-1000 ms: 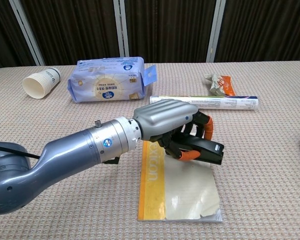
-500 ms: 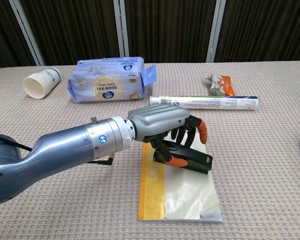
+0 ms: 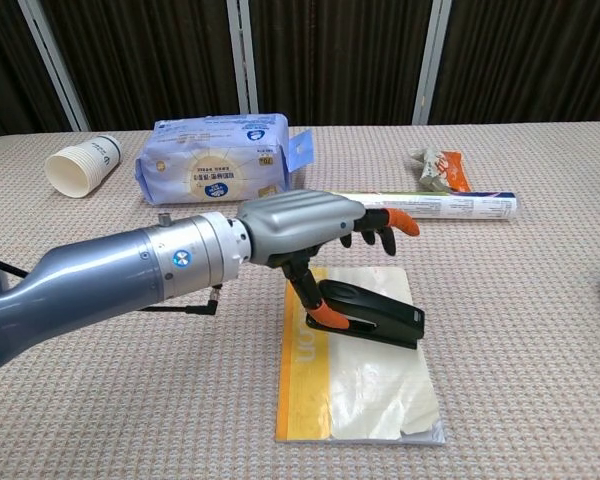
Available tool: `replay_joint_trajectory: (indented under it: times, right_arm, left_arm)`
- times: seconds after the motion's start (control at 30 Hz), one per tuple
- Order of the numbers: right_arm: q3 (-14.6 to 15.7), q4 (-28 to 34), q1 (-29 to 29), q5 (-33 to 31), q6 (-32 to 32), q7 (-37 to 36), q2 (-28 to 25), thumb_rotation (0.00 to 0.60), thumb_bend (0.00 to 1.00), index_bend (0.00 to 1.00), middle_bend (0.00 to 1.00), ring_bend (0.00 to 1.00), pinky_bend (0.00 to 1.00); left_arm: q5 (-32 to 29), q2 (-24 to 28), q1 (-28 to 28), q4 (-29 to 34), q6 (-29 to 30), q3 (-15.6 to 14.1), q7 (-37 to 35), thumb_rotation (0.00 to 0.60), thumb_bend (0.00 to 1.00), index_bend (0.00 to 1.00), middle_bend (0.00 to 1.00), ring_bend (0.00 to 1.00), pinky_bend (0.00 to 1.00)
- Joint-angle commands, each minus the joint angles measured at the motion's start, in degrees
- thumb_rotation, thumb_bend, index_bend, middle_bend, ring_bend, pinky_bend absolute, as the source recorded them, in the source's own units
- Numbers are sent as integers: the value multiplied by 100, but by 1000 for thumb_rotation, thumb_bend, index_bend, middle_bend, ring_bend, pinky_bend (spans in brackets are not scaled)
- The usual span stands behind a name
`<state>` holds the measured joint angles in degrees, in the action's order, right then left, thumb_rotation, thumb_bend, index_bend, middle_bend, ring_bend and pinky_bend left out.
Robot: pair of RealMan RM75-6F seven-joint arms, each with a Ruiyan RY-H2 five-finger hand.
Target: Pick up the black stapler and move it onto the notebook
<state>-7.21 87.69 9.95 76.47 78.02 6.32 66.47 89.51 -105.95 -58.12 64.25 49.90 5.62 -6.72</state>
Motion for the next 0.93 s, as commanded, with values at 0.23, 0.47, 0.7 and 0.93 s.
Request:
replay_joint_trajectory:
  times: [0.23,0.47,0.7,0.93]
  right_arm:
    - [69,106,-123,226,250,-27,-61,600,24,0,0,0,0]
    - [150,151,-98,343,241,243,42,600,23,0,0,0,0]
    - [255,195,-47,444,153,605,177,600,25,0,0,0,0]
    - [240,268,-57,417,204,808,236,600,25,0,0,0,0]
  left_arm:
    - [-189,1725,1304,2021,1604,-260,2075,600,90,29,59,7,114]
    - [-224,2351,3126,2960,3944,-854,4355,600,84,22,34,0,79]
    - [-441,2211,4385,2347,5120,-1134,4043,600,78,0,7,0,56]
    - [-326,2386,4706,2367,5290,-1079,4015,600,80,0,0,0,52]
